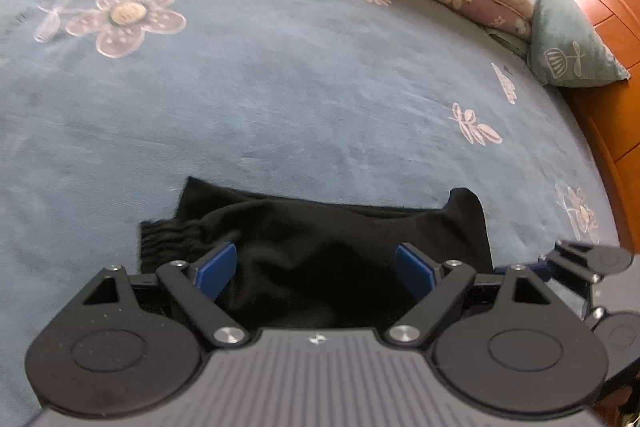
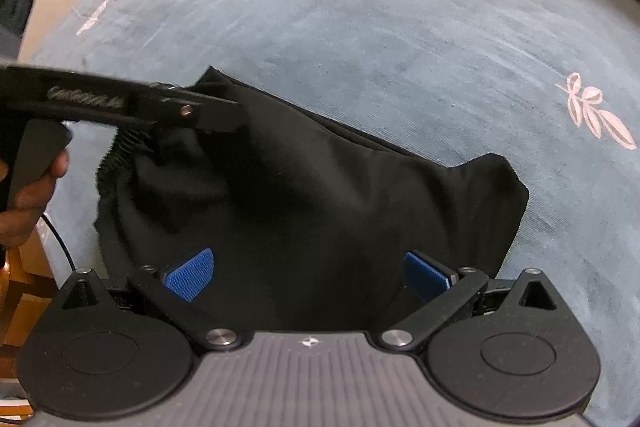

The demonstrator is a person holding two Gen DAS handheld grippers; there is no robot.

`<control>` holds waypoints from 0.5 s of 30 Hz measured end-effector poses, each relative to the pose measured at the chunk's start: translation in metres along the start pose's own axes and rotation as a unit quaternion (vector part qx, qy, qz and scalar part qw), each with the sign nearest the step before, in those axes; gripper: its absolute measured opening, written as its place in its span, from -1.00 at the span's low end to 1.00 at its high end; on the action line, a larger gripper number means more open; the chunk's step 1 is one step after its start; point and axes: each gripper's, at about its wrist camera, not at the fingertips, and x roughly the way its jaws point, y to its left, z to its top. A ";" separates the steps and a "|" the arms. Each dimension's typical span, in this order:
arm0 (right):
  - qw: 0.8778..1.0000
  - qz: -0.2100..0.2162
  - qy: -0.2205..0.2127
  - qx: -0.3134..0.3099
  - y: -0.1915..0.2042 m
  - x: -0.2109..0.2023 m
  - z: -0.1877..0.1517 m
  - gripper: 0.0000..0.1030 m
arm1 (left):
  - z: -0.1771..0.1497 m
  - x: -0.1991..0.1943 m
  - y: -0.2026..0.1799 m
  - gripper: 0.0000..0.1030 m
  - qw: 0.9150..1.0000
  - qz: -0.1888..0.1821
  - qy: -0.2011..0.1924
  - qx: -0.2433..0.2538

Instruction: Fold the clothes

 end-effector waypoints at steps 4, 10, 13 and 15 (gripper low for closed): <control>0.998 0.048 -0.037 -0.019 0.016 -0.018 -0.015 1.00 | -0.019 -0.020 0.003 0.69 1.000 0.022 -0.001 -0.003; 0.991 0.120 -0.025 -0.055 0.048 -0.007 -0.047 1.00 | -0.038 -0.023 0.012 0.69 0.999 0.006 0.011 -0.031; 0.989 0.130 0.001 -0.068 0.061 0.011 -0.060 1.00 | -0.046 -0.014 0.018 0.69 0.999 -0.003 0.016 -0.047; 0.988 0.138 0.015 -0.069 0.067 0.021 -0.067 1.00 | -0.050 -0.005 0.026 0.68 0.998 -0.001 0.022 -0.055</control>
